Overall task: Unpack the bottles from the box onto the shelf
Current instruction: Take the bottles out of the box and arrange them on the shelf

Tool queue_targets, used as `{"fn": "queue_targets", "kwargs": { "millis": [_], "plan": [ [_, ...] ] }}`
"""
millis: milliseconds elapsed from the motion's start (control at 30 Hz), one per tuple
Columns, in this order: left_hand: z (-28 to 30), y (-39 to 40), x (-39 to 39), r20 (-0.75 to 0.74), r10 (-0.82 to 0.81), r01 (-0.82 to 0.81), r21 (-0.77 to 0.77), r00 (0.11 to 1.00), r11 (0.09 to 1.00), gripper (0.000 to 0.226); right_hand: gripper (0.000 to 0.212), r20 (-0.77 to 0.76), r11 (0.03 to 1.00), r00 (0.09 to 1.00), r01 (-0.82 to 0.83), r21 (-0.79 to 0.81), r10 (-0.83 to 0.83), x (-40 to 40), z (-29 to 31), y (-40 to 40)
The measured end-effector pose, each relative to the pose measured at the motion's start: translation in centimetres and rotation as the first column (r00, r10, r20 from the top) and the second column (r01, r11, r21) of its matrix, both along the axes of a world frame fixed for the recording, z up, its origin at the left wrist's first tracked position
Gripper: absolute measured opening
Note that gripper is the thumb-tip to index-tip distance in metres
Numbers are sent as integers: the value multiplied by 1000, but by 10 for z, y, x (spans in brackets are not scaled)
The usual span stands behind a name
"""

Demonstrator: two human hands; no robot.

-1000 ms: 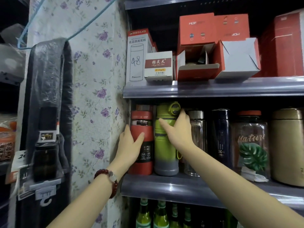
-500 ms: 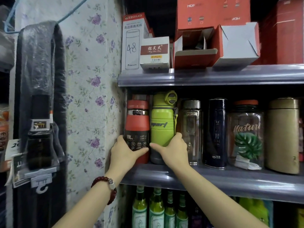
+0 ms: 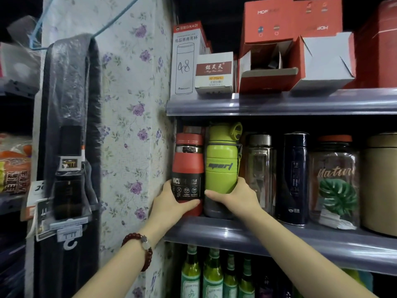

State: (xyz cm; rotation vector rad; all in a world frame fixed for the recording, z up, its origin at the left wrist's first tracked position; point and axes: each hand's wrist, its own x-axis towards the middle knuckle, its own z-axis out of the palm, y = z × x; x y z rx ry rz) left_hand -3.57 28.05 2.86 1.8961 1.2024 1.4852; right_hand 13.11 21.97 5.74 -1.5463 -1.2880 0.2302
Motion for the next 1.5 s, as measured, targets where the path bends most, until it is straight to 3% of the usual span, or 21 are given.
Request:
{"fn": "queue_targets", "kwargs": {
  "millis": [133,333,500,733,967,1233,1400,1500],
  "plan": [
    [-1,-3,1,58,-5,5,-3,998,1000,80,86,30,997,997,72,10,-72,-8,0,1],
    [-3,-9,6,96,44,-47,33,994,998,75,82,4,994,995,-99,-46,99,14,2,2],
    [-5,-13,8,80,54,-59,65,995,996,77,95,-35,980,981,-192,-59,190,16,2,1],
    [-6,-14,5,27,87,-87,28,996,996,76,92,106,998,994,44,-40,-39,-5,-6,-10],
    [0,-9,0,23,17,-15,-54,1000,998,70,87,15,993,998,-64,-100,66,8,-1,-5],
    [-6,-16,9,32,129,-130,6,991,992,74,91,45,994,999,19,-104,-14,-2,-2,-8],
    [-2,-20,5,-123,110,-114,-29,986,993,78,92,109,984,993,-20,-176,40,-2,3,-25],
    [9,-45,5,-211,151,-150,25,966,988,84,73,239,998,971,-4,-65,19,13,5,-53]
  ]
}}
